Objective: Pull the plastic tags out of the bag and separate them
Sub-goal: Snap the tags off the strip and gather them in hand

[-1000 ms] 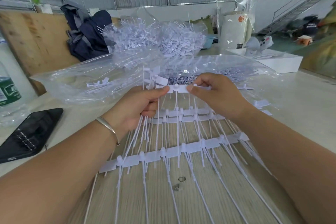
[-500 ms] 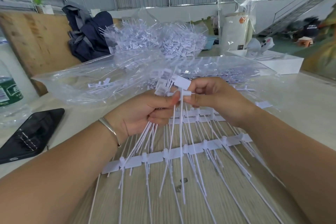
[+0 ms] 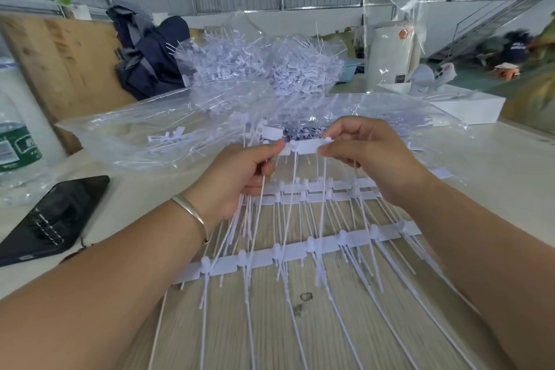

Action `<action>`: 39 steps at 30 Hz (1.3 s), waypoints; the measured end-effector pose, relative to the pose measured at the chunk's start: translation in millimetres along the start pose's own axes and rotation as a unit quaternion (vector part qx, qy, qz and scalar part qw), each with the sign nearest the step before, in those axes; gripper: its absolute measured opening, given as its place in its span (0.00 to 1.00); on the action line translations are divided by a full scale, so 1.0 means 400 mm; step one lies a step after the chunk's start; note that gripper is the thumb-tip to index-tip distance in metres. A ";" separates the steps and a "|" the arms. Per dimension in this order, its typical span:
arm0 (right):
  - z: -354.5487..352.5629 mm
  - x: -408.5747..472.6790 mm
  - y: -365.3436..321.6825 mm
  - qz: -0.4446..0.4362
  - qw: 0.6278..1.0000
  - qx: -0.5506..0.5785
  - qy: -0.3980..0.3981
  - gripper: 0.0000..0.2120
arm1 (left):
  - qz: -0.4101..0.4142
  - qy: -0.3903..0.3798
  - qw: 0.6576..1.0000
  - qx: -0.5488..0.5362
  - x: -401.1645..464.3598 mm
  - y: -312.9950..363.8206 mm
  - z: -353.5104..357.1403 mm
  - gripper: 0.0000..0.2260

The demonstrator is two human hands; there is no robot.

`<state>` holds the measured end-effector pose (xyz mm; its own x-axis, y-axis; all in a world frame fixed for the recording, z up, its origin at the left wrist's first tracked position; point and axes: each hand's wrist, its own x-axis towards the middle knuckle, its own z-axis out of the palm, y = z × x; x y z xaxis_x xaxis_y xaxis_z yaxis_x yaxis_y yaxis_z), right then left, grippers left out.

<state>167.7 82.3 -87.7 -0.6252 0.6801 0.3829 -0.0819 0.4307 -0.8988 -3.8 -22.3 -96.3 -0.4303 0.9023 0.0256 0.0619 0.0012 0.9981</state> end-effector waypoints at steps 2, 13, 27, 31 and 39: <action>0.008 -0.002 0.004 -0.002 1.000 -0.020 -0.008 0.07 | 0.060 0.081 0.990 0.100 0.001 -0.006 0.006 0.14; -0.015 0.004 -0.002 -0.026 1.000 0.004 0.013 0.08 | 0.174 0.129 0.959 0.185 -0.004 -0.009 0.021 0.13; 0.021 -0.009 0.020 -0.016 0.990 -0.128 -0.052 0.09 | -0.130 -0.016 0.980 -0.148 0.007 -0.009 0.014 0.10; 0.024 -0.001 0.029 -0.016 0.985 -0.167 -0.043 0.09 | -0.128 -0.064 0.980 -0.140 0.013 -0.008 0.011 0.10; 0.025 0.001 0.027 -0.040 0.986 -0.165 -0.005 0.06 | -0.104 -0.101 0.979 -0.145 0.012 -0.007 -0.001 0.12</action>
<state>158.6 81.4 -99.3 -0.6352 0.6303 0.4463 0.1236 0.6534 -0.7468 -6.4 -18.3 -98.9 -0.2184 0.9622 -0.1630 -0.2782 0.0987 0.9554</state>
